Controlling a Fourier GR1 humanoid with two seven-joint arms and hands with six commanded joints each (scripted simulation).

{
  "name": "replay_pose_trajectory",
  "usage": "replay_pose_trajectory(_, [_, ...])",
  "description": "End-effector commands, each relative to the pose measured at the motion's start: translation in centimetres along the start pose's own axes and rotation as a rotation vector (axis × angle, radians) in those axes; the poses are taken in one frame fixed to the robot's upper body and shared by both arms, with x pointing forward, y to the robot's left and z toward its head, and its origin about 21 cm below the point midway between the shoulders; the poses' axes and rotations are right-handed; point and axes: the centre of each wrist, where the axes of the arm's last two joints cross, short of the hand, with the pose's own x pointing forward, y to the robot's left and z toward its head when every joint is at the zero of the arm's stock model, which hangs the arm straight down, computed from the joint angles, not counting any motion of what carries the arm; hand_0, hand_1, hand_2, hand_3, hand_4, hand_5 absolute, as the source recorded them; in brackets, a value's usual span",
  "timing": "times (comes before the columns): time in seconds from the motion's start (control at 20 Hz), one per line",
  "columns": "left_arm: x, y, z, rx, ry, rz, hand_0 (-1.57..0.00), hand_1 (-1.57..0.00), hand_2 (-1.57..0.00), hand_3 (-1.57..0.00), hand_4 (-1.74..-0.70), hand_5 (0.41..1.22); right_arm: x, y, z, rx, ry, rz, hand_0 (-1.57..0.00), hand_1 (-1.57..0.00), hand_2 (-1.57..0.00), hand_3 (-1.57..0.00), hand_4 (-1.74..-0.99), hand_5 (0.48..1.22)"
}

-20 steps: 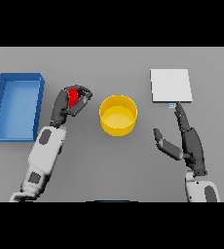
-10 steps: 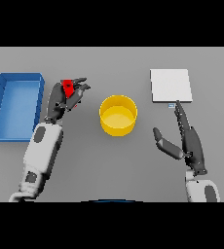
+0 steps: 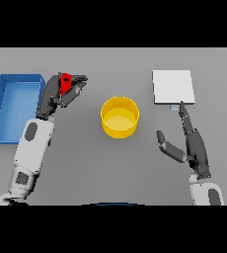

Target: Pick up the red beaker and tilt it to pour out 1 green nut into yellow bowl. Pick up the yellow bowl and place it on the metallic measuring scale.

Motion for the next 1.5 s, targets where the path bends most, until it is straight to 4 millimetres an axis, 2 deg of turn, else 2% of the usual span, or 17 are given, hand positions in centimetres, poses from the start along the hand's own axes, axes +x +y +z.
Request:
replay_pose_trajectory(0.0, [0.4, 0.3, -0.1, -0.008, -0.005, -0.045, -1.56, -1.56, -1.56, -1.56, -1.73, 1.138, 0.2, 0.1, -0.1, 0.001, 0.002, -0.002, 0.0, 0.0, 0.0, 0.0, -1.213, 0.662])
replay_pose_trajectory(0.1, [1.3, 0.8, -0.5, -0.052, -0.009, -0.156, -1.56, -1.56, -1.56, -1.56, -1.73, 1.129, 0.3, 0.4, -0.4, -0.002, 0.01, 0.002, 0.0, 0.0, 0.0, 0.0, -1.202, 0.662])
replay_pose_trajectory(0.35, [4.0, -0.1, -1.6, -0.19, 0.002, -0.481, -1.57, -1.57, -1.57, -1.57, -1.74, 1.127, 0.3, 0.1, 0.1, 0.015, 0.019, 0.008, 0.0, 0.0, 0.0, 0.0, -1.183, 0.663])
replay_pose_trajectory(0.5, [5.6, -1.2, -2.4, -0.272, -0.027, -0.663, -1.57, -1.57, -1.57, -1.57, -1.74, 1.139, 0.4, 0.6, -0.3, 0.018, 0.039, -0.006, 0.0, 0.0, 0.0, 0.0, -1.178, 0.667])
replay_pose_trajectory(0.6, [6.8, -2.1, -2.9, -0.31, -0.03, -0.81, -1.57, -1.57, -1.57, -1.57, -1.74, 1.162, 0.5, 0.1, 0.0, 0.015, 0.033, -0.022, 0.0, 0.0, 0.0, 0.0, -1.181, 0.669])
replay_pose_trajectory(0.8, [7.7, -4.0, -3.7, -0.42, -0.038, -1.097, -1.57, -1.57, -1.57, -1.57, -1.74, 1.197, 0.3, 0.6, 0.1, 0.013, 0.043, -0.024, 0.0, 0.0, 0.0, 0.0, -1.187, 0.676])
replay_pose_trajectory(0.85, [8.3, -4.4, -4.0, -0.449, -0.033, -1.168, -1.57, -1.57, -1.57, -1.57, -1.69, 1.202, 0.4, 1.0, 0.1, 0.013, 0.049, -0.028, 0.0, 0.0, 0.0, 0.0, -1.191, 0.675])
replay_pose_trajectory(1.0, [8.7, -5.5, -4.4, -0.542, -0.054, -1.335, -1.57, -1.57, -1.57, -1.38, -1.71, 1.211, 0.4, 0.7, -0.1, 0.001, 0.063, -0.051, 0.0, 0.0, 0.0, 0.0, -1.195, 0.671])
replay_pose_trajectory(1.1, [10.0, -5.7, -5.1, -0.588, -0.073, -1.447, -1.57, -1.57, -1.57, -1.35, -1.72, 1.215, 0.0, 0.8, 0.1, 0.003, 0.077, -0.083, 0.0, 0.0, 0.0, 0.0, -1.197, 0.659])
replay_pose_trajectory(1.2, [10.0, -6.2, -5.2, -0.651, -0.102, -1.526, -1.57, -1.57, -1.57, -1.29, -1.72, 1.217, 0.0, 0.6, 0.2, 0.002, 0.076, -0.09, 0.0, 0.0, 0.0, 0.0, -1.206, 0.639])
replay_pose_trajectory(1.45, [10.8, -8.4, -5.8, -0.752, -0.198, -1.7, -1.57, -1.57, -1.57, -1.48, -1.73, 1.22, -0.1, 1.1, 0.3, -0.013, 0.056, -0.06, 0.0, 0.0, 0.0, 0.0, -1.214, 0.6])
